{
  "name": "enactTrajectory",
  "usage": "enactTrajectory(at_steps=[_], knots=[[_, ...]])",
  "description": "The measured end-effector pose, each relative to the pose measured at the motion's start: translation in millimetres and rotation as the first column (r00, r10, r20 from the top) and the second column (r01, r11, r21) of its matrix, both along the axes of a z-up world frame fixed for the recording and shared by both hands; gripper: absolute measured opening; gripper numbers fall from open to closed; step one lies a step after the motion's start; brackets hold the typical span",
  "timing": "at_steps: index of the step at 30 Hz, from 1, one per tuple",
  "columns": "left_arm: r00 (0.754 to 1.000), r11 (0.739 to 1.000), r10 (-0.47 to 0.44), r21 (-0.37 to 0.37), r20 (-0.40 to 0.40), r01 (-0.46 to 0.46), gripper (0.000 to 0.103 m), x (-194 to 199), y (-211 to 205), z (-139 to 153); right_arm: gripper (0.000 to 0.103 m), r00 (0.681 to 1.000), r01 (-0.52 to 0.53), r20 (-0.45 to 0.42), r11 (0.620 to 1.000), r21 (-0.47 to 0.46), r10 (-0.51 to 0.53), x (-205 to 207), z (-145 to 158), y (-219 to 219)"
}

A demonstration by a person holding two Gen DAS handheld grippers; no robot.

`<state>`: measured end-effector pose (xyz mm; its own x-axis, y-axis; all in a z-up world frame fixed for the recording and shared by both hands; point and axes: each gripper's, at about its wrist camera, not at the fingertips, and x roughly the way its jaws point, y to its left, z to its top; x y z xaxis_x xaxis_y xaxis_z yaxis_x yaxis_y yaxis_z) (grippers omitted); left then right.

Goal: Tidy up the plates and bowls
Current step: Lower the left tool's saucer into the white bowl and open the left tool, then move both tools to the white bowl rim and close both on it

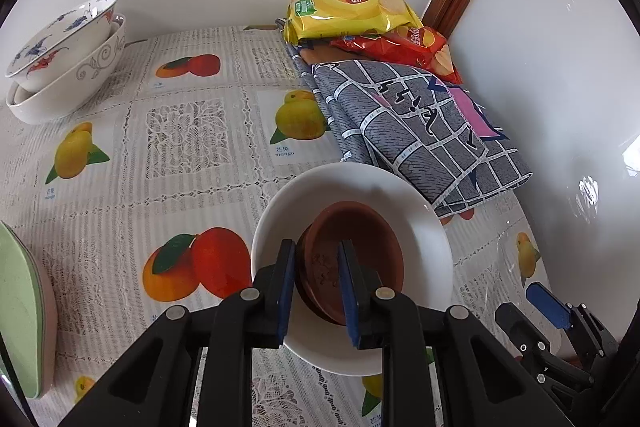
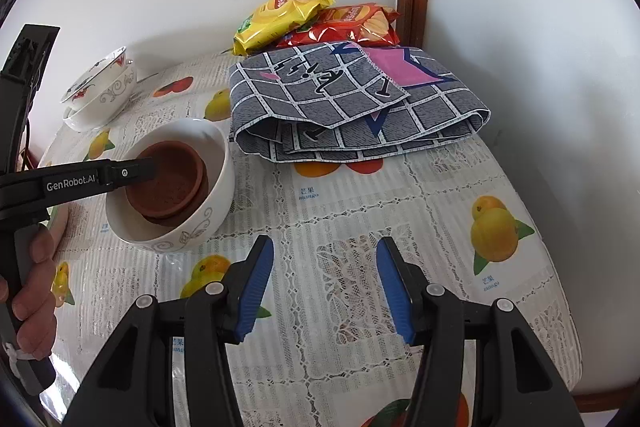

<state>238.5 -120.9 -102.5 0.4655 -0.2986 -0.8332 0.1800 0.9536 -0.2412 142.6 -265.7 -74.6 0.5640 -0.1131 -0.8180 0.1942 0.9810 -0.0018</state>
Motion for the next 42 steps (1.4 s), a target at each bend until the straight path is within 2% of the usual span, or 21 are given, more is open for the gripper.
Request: enactTrajectory(at_steps=[9, 12, 18, 25, 33, 42], knots=[[0.999, 0.999, 0.03, 0.013, 0.037, -0.031, 0.021, -9, 17, 22, 0.053, 1.0, -0.023, 0.015, 1.0, -0.001, 0.023, 9, 17, 9], [0.998, 0.997, 0.062, 0.042, 0.031, -0.063, 0.029, -9, 25, 24, 0.053, 0.999, -0.028, 0.016, 1.0, 0.001, 0.028, 15, 21, 12], [0.995, 0.99, 0.09, 0.11, 0.03, -0.093, 0.03, -10, 34, 21, 0.053, 1.0, -0.024, 0.01, 1.0, 0.02, 0.024, 26, 21, 18], [0.998, 0.973, 0.056, 0.223, 0.027, -0.06, 0.031, -14, 31, 12, 0.053, 0.999, -0.042, 0.003, 0.997, 0.062, 0.042, 35, 15, 27], [0.999, 0.977, 0.048, 0.205, 0.018, -0.051, 0.031, -10, 34, 9, 0.053, 0.998, -0.063, -0.023, 0.996, 0.06, 0.064, 54, 4, 37], [0.998, 0.982, 0.05, 0.181, -0.03, -0.043, 0.031, 3, 33, -1, 0.052, 0.995, -0.053, -0.08, 0.997, 0.063, 0.058, 70, -15, 37]])
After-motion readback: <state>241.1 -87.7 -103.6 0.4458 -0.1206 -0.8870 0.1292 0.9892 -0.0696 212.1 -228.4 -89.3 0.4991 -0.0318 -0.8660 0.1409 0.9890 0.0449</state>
